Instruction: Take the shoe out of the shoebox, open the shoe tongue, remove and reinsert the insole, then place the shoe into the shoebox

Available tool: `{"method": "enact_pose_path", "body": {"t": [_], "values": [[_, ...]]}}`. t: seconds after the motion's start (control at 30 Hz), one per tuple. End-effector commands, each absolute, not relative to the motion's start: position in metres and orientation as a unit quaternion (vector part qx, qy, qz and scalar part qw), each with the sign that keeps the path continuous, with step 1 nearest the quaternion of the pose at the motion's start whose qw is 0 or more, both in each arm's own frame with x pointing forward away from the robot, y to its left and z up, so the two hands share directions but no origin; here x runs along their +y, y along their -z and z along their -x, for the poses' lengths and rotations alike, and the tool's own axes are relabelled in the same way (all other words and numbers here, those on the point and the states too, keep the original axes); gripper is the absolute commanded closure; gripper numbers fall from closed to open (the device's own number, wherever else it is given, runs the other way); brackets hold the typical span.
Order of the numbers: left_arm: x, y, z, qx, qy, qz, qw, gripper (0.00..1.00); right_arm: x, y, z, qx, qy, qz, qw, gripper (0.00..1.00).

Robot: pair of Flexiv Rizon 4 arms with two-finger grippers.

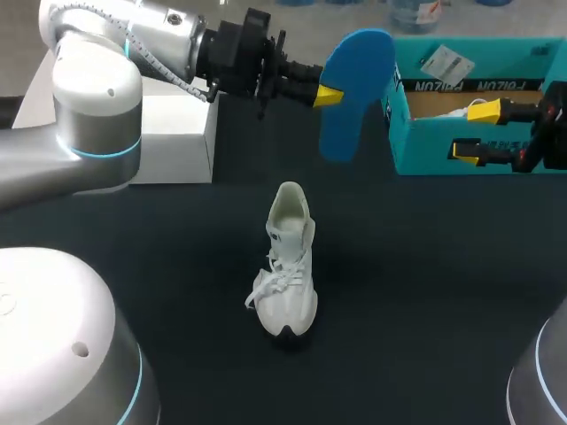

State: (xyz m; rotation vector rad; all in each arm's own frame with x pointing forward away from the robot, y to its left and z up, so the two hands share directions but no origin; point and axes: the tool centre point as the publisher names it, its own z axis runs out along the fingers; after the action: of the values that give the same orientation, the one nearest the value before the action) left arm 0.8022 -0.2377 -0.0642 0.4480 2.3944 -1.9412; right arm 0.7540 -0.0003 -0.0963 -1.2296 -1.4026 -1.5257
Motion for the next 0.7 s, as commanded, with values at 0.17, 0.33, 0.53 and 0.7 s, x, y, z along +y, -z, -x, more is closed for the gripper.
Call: {"method": "enact_pose_path", "body": {"t": [0.17, 0.33, 0.53, 0.7], "values": [[-0.239, 0.062, -0.807, 0.691, 0.557, 0.202, -0.415, 1.00, 0.000, 0.097, -0.754, -0.544, 0.591, 0.477, 0.357, 0.00], [-0.238, 0.063, -0.805, 0.575, 0.424, 0.459, -0.528, 1.00, 0.000, 0.097, -0.754, -0.544, 0.591, 0.477, 0.357, 0.00], [-0.232, 0.059, -0.796, 0.477, 0.374, 0.469, -0.642, 1.00, 0.000, 0.097, -0.754, -0.544, 0.591, 0.477, 0.357, 0.00], [-0.232, 0.059, -0.796, 0.477, 0.374, 0.469, -0.642, 1.00, 0.000, 0.097, -0.754, -0.544, 0.591, 0.477, 0.357, 0.00]]}}
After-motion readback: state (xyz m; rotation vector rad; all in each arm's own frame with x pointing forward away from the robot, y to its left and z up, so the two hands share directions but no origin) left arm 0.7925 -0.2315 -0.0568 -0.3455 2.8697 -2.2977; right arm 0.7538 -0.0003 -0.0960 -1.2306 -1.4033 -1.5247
